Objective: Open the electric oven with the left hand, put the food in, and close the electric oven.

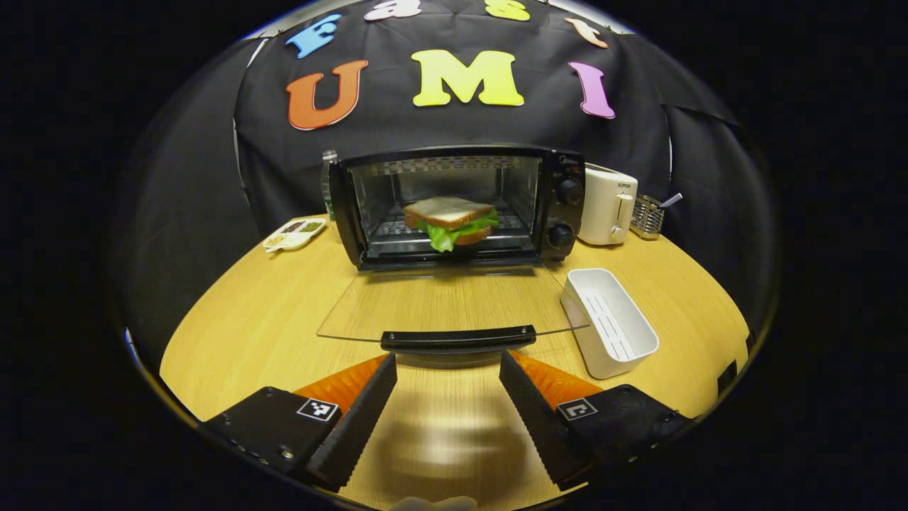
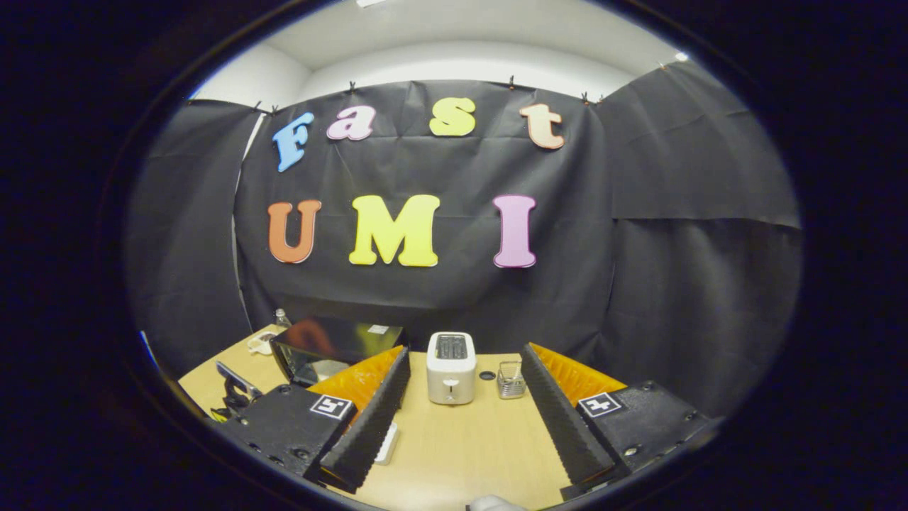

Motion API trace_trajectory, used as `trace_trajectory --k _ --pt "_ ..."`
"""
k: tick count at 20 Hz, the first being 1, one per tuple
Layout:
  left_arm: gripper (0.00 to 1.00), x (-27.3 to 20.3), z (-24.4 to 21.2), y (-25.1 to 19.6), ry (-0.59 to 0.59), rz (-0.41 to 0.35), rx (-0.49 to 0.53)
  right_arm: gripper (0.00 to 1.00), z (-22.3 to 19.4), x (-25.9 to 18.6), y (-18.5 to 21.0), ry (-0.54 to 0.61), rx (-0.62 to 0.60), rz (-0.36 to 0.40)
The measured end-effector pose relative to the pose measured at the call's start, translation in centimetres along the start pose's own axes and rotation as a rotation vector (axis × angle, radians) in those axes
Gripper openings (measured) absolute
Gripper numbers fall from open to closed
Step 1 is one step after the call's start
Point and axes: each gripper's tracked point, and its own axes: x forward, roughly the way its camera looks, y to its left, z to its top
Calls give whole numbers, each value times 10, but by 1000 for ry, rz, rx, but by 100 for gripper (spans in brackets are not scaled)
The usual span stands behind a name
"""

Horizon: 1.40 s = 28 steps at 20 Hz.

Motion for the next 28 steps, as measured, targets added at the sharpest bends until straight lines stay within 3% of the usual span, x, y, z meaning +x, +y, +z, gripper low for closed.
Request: trace_trajectory --k 2,3,5,6,7,8,9,10,11,12,15,17,18,19,20,28 --pt "96 13 -9 -2 27 -4 -2 100 -4 -1 0 11 -6 -1" --pt "96 16 -13 -3 37 -1 3 90 -6 0 0 15 -8 -3" --pt "96 25 -15 -4 46 -2 11 91 -13 -1 -1 33 -5 -4" --pt "96 29 -18 -3 60 5 12 100 -14 1 -1 40 -2 -7" --pt "96 33 -18 -1 63 9 6 90 -16 4 -2 50 6 -6" --pt "96 36 -20 -4 75 0 1 90 -18 5 -2 58 13 -6" --pt "96 37 -23 -5 87 -2 0 100 -19 7 -2 63 17 -5" --pt "96 37 -19 -6 80 -4 6 100 -20 9 -4 66 18 -8" --pt "96 37 -18 -6 79 -8 2 90 -20 11 -4 67 19 -7" --pt "96 36 -15 -7 72 -11 -4 100 -19 12 -4 64 18 -8" --pt "96 33 -11 -7 72 -17 -19 100 -19 16 -5 65 19 -8" --pt "96 29 -3 -7 61 -18 -21 100 -19 18 -3 65 23 -3" --pt "96 26 3 -6 52 -19 -23 91 -19 19 -2 63 24 0" --pt "96 24 10 -6 36 -21 -25 91 -19 19 -1 63 28 3" --pt "96 21 17 -6 27 -20 -25 100 -19 20 -1 64 31 4" --pt "96 11 78 1 -49 -19 -19 100 -21 28 1 64 67 7"
